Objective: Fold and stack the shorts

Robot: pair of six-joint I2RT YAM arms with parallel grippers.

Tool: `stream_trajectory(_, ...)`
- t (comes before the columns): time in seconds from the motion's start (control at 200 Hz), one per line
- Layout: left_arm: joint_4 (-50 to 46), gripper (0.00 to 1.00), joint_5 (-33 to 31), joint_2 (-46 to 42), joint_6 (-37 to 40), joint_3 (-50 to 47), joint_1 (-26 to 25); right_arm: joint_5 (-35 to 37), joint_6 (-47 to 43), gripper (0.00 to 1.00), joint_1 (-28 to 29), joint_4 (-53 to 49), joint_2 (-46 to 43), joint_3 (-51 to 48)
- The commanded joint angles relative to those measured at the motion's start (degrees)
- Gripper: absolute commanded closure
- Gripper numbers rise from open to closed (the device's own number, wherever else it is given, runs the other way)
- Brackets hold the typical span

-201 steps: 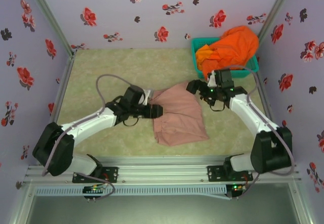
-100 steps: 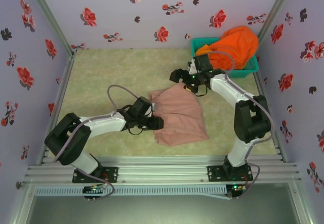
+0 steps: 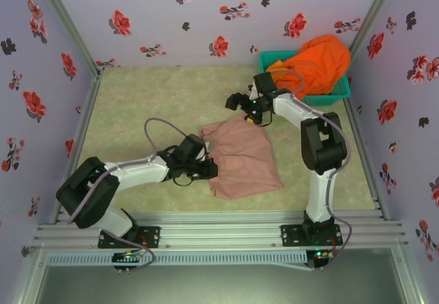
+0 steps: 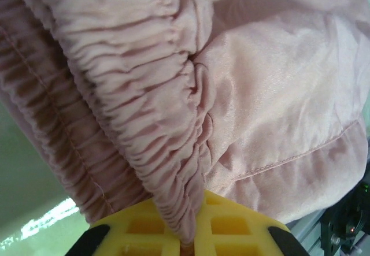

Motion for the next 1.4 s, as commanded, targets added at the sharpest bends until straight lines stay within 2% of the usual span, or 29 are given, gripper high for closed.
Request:
stream_trajectory(0.0,-0.19,0.91,-0.45,-1.99,-3.18,-3.73,-2.16,2.50,1.91,0.01,0.12,0.23,2.42,1.75)
stream_trajectory(0.14,2.30,0.91,-1.43,-2.17,-6.23,-7.87,-4.20,4.23,3.10,0.01,0.09,1.04,4.17,1.73)
stream_trajectory(0.285,6.26,0.85,-1.68,-1.67,-8.73,-11.33,-4.88,4.17,4.15,0.01,0.08,2.23,4.99,1.49)
stream_trajectory(0.35,6.07,0.79,-2.50,-2.56,-8.72,-11.53,-4.88,3.49,4.43,0.01,0.21,2.85,4.49,1.25)
stream_trajectory(0.475,2.90,0.56,-4.59,-6.57,-7.00,-8.93,-4.75,2.53,4.27,0.01,0.67,3.52,1.19,0.60)
stream_trajectory(0.635,-3.03,0.45,-5.92,-13.85,-3.64,-3.49,-2.19,3.77,2.02,0.01,2.50,2.75,-7.26,-1.04)
stream_trajectory(0.71,-5.70,0.42,-6.06,-16.98,-1.72,-0.80,-0.30,6.21,-0.55,0.01,3.86,1.03,-12.69,-2.33)
stream_trajectory(0.83,-8.21,0.27,-5.55,-19.23,1.93,4.87,1.53,12.92,-5.44,0.01,5.93,-2.72,-21.53,-5.24)
stream_trajectory(0.975,-8.99,0.18,-3.98,-16.25,4.84,11.72,2.14,19.44,-8.62,0.01,6.29,-6.83,-31.52,-10.50)
stream_trajectory(1.11,-2.92,0.15,-0.37,-10.77,2.96,14.55,2.32,21.50,-11.31,0.01,4.92,-10.42,-40.64,-16.70)
stream_trajectory(1.3,3.52,0.14,1.24,-2.15,2.03,16.67,2.34,17.95,-10.03,0.01,-1.38,-8.79,-52.21,-28.24)
stream_trajectory(1.395,5.67,0.14,0.40,2.01,2.98,16.94,3.01,15.10,-10.32,0.01,-3.41,-7.69,-54.91,-32.29)
